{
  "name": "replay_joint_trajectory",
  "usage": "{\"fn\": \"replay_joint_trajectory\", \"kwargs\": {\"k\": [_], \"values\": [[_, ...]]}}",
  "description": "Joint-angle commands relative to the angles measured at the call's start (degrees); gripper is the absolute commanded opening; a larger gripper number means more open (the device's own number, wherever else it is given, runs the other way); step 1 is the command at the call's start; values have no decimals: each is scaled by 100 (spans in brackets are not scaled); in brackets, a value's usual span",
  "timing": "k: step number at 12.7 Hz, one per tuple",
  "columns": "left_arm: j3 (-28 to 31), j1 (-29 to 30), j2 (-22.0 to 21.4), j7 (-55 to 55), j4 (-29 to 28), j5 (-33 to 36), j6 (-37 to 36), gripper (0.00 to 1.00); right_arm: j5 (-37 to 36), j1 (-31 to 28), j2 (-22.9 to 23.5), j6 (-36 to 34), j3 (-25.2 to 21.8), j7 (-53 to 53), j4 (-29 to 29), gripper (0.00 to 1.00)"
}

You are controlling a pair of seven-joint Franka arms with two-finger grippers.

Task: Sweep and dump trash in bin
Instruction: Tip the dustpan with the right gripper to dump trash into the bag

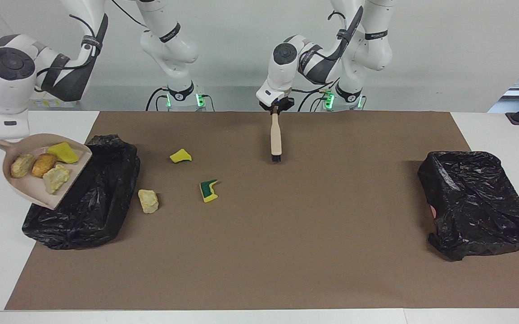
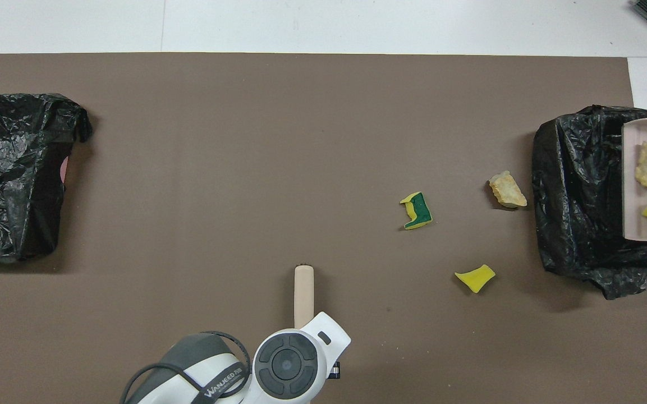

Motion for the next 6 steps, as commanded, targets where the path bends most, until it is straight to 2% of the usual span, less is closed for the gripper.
{"fn": "replay_joint_trajectory", "kwargs": {"k": [1, 6], "values": [[65, -49, -205, 107, -196, -107, 84, 0, -243, 42, -220, -188, 32, 241, -192, 0], [65, -58, -205, 98, -196, -107, 75, 0, -295, 50, -221, -171, 41, 206, -193, 0]]}}
